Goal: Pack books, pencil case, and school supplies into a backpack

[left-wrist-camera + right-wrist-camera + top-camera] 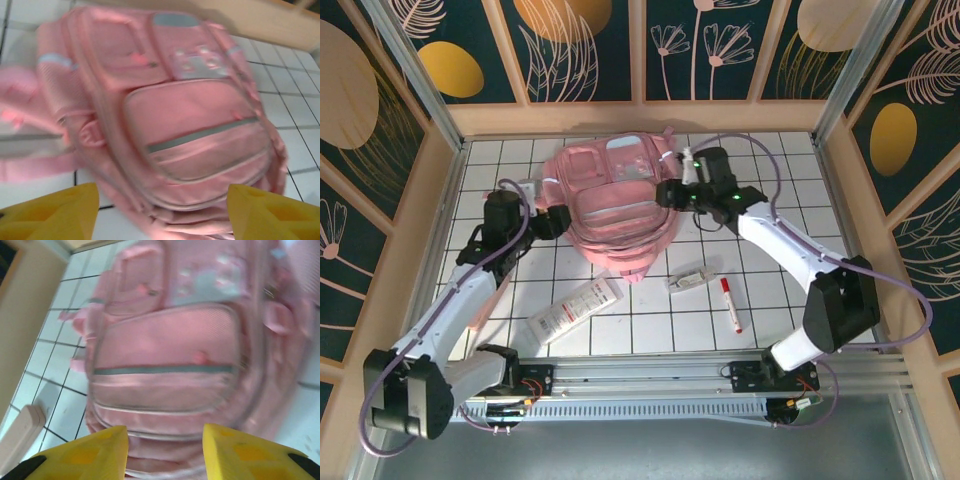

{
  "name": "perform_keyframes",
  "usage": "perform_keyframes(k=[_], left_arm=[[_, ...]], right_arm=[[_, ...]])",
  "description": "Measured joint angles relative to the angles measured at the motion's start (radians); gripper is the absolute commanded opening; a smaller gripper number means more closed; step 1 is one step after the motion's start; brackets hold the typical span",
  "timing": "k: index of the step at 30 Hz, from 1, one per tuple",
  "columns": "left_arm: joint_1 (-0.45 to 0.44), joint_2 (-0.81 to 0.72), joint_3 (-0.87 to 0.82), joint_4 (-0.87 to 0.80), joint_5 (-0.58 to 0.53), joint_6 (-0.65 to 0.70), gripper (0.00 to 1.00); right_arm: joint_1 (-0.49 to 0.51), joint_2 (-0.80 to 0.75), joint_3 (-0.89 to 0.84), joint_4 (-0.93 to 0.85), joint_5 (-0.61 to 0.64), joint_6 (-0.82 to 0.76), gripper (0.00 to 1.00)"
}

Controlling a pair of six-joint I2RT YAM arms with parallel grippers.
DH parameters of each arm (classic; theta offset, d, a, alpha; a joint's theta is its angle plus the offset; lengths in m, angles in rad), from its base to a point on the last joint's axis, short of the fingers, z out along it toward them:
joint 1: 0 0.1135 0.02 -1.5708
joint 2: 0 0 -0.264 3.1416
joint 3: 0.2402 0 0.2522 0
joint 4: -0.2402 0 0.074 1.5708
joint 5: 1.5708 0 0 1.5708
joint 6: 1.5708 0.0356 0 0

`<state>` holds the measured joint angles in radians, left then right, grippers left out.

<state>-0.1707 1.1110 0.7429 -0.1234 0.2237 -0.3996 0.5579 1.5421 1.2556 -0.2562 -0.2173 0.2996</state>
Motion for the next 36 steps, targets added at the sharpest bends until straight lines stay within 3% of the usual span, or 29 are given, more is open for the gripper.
perform_keyframes(k=[6, 9, 12, 16, 19, 26, 31, 34, 36], left_arm=[[0.147, 0.139, -0.021, 0.048, 0.142, -0.130, 0.68], [0.151, 0.190, -0.021, 0.081, 0.193, -0.170, 0.72], [0.151, 0.233, -0.021, 0.099, 0.231, -0.190, 0.71], [0.151, 0.295, -0.026, 0.130, 0.287, -0.212, 0.69], [0.147, 0.307, -0.049, 0.150, 0.307, -0.222, 0.67], [0.103, 0.336, -0.060, 0.193, 0.322, -0.247, 0.61], [0.034, 0.373, -0.063, 0.199, 0.301, -0.261, 0.53], [0.018, 0.376, -0.070, 0.219, 0.290, -0.274, 0.48], [0.010, 0.378, -0.077, 0.237, 0.280, -0.286, 0.39]], right_arm=[[0.132, 0.148, 0.133, -0.017, 0.169, -0.088, 0.68], [0.145, 0.217, 0.162, -0.067, 0.298, -0.041, 0.70], [0.076, 0.227, 0.139, -0.099, 0.290, 0.037, 0.70], [-0.084, 0.215, 0.068, -0.084, 0.174, 0.124, 0.69], [-0.151, 0.217, 0.032, -0.089, 0.097, 0.161, 0.67], [-0.124, 0.240, 0.003, -0.051, -0.061, 0.222, 0.59], [-0.124, 0.306, 0.003, -0.039, -0.100, 0.246, 0.52], [-0.124, 0.333, 0.002, -0.039, -0.108, 0.259, 0.38], [-0.124, 0.337, 0.001, -0.039, -0.111, 0.262, 0.19]])
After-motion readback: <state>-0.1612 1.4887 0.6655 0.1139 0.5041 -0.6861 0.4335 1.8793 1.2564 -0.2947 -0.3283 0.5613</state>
